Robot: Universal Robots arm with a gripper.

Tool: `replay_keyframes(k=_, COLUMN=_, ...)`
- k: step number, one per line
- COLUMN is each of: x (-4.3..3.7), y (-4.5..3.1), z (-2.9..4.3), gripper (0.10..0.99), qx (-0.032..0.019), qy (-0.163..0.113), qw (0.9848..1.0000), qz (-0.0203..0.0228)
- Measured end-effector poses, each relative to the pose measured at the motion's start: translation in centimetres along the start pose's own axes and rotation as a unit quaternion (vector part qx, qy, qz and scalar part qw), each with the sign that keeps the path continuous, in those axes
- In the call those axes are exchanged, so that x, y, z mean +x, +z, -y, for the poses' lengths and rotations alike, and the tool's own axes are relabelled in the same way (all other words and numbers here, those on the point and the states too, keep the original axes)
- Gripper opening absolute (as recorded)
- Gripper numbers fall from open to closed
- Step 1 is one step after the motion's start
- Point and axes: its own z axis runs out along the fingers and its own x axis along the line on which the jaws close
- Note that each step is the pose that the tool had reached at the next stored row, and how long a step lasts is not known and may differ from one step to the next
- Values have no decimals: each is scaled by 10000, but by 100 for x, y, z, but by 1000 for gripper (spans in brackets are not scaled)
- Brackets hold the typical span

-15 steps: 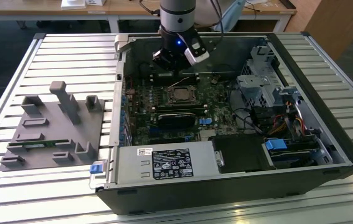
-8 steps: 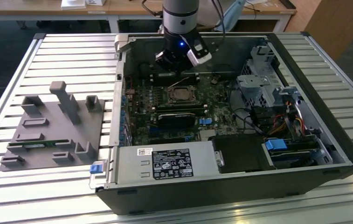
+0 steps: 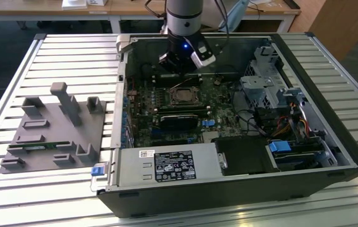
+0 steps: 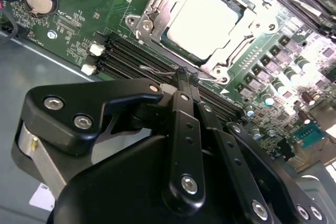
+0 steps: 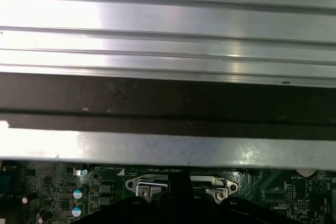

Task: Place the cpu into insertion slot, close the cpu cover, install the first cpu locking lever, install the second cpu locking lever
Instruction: 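Install the first cpu locking lever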

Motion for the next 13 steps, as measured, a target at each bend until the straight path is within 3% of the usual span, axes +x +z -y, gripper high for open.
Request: replay_keyframes(k=13, x=-92, y=80, z=-3, gripper=106, qx=0, qy=0, qw=10000, qz=-1)
